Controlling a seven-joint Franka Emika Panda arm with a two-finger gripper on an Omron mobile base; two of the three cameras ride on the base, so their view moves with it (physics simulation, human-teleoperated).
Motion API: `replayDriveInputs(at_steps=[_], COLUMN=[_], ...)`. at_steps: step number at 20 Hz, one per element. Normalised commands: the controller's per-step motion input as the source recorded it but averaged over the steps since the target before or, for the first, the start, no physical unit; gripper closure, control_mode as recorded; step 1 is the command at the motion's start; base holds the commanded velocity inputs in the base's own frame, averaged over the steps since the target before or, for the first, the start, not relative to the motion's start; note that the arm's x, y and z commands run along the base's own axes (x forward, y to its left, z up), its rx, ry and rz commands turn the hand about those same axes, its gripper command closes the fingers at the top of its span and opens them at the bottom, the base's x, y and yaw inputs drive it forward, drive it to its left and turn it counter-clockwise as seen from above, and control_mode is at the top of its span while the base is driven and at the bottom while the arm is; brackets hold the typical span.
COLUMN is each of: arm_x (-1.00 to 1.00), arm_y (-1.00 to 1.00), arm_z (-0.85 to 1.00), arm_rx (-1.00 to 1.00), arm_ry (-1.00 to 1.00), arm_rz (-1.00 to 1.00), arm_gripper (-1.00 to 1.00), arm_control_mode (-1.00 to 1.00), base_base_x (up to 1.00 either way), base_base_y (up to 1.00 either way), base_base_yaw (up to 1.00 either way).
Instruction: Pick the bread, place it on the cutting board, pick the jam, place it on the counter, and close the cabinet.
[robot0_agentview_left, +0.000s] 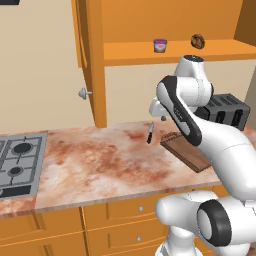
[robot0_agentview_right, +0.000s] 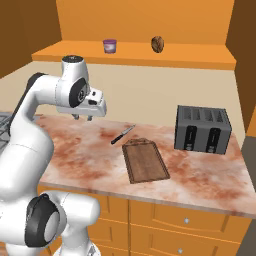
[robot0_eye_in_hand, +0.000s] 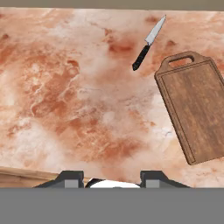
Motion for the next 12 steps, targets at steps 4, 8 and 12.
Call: replayDriveInputs(at_steps=[4,8,12], arm_x=[-0.11,-0.29,-0.38], arm_y=[0.0,0.0,0.0], arm_z=[0.0,0.0,0.02], arm_rx=[0.0,0.0,0.0], arm_ry=[-0.03,-0.14,-0.22], arm_rz=[0.0,0.0,0.0], arm_gripper=[-1.0,-1.0,-1.0], arm_control_mode=[-1.0,-1.0,-1.0], base_base_x=[0.0,0.0,0.0], base_base_y=[0.0,0.0,0.0], base_base_yaw=[0.0,0.0,0.0])
